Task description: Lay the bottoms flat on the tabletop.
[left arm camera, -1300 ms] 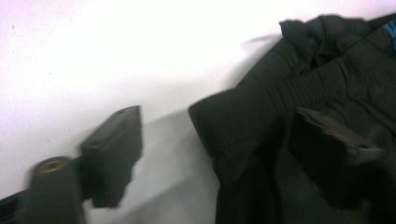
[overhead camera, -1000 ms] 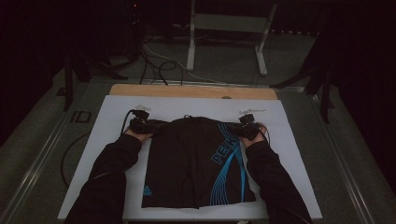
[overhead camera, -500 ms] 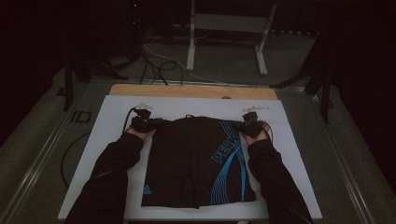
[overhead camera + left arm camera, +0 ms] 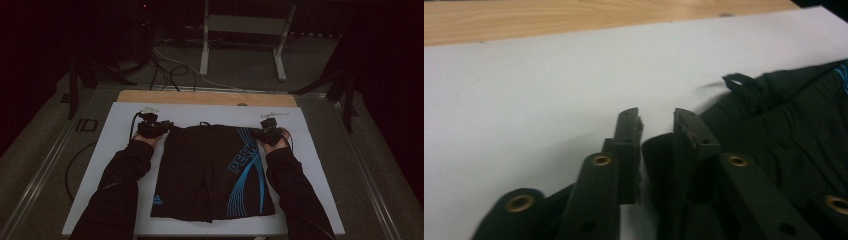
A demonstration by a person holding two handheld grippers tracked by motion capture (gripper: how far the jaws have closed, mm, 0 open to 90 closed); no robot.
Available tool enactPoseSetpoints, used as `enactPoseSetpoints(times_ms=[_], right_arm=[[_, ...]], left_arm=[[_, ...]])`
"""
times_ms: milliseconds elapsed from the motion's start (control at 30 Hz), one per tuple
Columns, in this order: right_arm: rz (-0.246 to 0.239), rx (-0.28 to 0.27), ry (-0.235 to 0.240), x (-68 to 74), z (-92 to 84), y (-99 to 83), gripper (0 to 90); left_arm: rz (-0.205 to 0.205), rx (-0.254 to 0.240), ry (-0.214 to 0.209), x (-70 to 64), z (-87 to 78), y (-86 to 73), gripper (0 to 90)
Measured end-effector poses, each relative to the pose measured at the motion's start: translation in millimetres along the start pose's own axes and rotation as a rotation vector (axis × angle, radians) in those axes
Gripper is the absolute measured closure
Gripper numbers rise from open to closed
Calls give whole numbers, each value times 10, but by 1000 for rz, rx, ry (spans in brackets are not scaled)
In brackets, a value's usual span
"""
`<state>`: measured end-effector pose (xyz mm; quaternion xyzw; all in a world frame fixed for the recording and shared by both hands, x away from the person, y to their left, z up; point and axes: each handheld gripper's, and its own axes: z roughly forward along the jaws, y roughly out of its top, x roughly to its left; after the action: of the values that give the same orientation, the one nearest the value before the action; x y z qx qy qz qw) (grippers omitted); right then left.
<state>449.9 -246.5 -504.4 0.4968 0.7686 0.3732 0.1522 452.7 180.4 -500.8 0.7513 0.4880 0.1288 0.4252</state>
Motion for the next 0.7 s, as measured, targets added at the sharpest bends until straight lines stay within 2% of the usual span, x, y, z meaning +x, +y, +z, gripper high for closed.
enactPoseSetpoints(times_ms=[67,167,300,367,533,600,700], right_arm=[[0,2,2,1,4,-4,809],[-3,3,1,3,3,-3,809],[-4,2,1,10,0,2,809],[-9,4,0,5,-2,6,809],[-9,10,-8,-3,-1,19,810],[-5,10,-11,-1,3,24,810],[-10,14,-16,1,7,23,810]], left_arm=[[14,26,-4,-23,34,-7,805],[35,50,25,-46,91,-18,848],[60,80,68,-42,167,-37,874],[67,91,73,-37,205,-57,877],[103,94,109,-75,263,-66,893],[92,98,115,-82,255,-46,888],[75,68,121,-91,191,-13,746]])
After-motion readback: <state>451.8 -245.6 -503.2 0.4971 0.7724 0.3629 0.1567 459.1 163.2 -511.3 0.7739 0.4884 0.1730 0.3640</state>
